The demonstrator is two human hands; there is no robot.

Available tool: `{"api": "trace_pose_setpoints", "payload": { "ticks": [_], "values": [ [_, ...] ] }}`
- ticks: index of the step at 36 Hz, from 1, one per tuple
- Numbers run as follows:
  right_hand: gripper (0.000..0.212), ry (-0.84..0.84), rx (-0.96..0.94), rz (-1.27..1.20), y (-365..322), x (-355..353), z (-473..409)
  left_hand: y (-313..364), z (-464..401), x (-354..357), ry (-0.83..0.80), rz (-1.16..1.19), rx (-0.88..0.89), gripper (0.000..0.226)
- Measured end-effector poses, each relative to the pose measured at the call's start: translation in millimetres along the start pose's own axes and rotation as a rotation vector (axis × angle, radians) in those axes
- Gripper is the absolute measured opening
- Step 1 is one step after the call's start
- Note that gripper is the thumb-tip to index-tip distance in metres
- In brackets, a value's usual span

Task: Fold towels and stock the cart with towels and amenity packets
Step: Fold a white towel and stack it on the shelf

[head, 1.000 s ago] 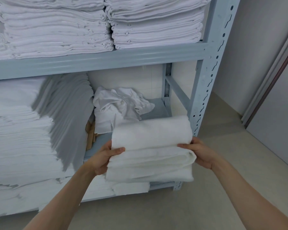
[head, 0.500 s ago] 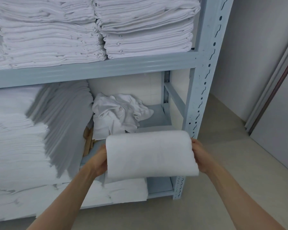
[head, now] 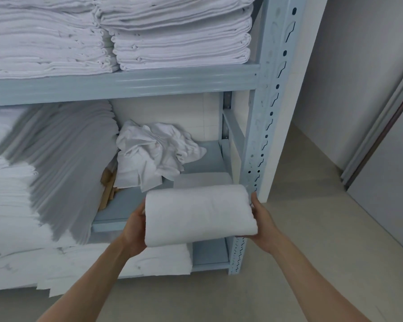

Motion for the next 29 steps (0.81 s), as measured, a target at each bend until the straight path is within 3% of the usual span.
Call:
{"api": "trace_pose_setpoints", "payload": {
  "ticks": [2,4,6,11,15,21,29],
  "values": [
    [0.077,-0.068,0.021,0.037,0,-4,-7,-3,-5,3,-0.022,-0.017,-0.032,0.074],
    [0.072,-0.109,0.031,0.067,0,-9,-14,-5,-13,2,-0.008,-0.041,-0.061,0.08],
    [0.061,-0.153,0.045,0.063,0,-9,-22,-5,-20,-3,0.017,-0.08,-0.078,0.077],
    [0.063,-0.151,0.149,0.02,10,-5,-55,-4,-48,-21,0.092,-0.183,-0.135,0.065],
    [0.05,-0.014,0.162,0.143,20,-2,-86,1,-79,-37,0.19,-0.25,-0.127,0.056],
    [0.044,0.215,0.002,0.26,10,9,-150,31,-149,-51,0.346,-0.224,-0.065,0.035],
    [0.053,0.491,-0.212,0.409,-36,6,-228,91,-229,-37,0.331,-0.211,0.05,0.036]
  ]
}}
Point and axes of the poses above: each hand's wrist, its own z-axis away from the middle knuckle, its own x-axis out of the palm, y = z × x, the point moved 4 cm from there along -z, towards the middle knuckle, and after that the axes turned 7 degrees about -x, right-handed, at the moved point
